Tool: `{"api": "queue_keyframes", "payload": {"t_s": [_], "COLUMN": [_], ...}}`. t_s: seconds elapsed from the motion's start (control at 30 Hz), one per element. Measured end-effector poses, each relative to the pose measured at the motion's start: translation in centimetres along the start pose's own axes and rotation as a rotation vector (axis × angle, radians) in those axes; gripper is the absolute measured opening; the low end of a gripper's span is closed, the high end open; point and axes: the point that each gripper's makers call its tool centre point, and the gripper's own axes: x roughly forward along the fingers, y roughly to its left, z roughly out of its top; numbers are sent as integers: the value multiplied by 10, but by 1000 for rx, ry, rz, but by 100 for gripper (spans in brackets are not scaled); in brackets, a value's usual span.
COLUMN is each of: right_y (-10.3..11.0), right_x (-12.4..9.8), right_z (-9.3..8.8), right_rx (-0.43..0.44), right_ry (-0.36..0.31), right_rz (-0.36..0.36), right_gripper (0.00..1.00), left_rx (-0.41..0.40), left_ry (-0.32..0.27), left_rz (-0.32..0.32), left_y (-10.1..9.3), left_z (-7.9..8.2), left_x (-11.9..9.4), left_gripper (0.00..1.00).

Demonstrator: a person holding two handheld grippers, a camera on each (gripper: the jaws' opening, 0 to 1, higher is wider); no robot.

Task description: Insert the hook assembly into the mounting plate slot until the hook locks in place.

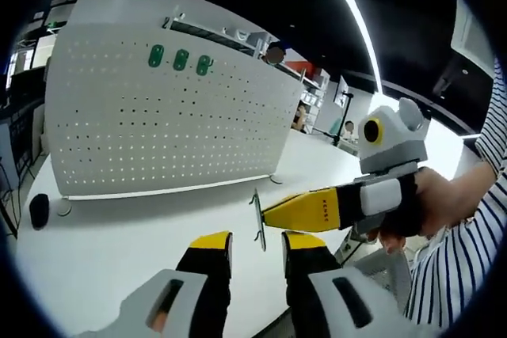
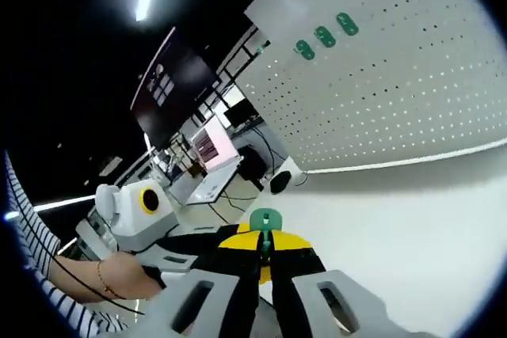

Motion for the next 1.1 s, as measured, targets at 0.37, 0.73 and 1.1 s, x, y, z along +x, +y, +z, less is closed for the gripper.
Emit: {"api": "queue_keyframes", "payload": {"t_s": [0.37, 0.73, 1.1], "right_y": [16, 21, 19], "right_x": [14, 19, 20], "right_z": [3, -2, 11], "right_rx": [-373, -445, -455], "right_ry": [-4, -8, -85], "right_rz": [-18, -23, -86], "right_gripper": [0, 0, 0], "left_rx": [-105, -128, -92], "left_ry": [-23, -76, -85], "left_rz": [10, 44, 90], "left_y": [12, 21, 27], "left_z": [-13, -17, -20], "left_x": [-23, -40, -44], "left_gripper": [76, 93, 100]}}
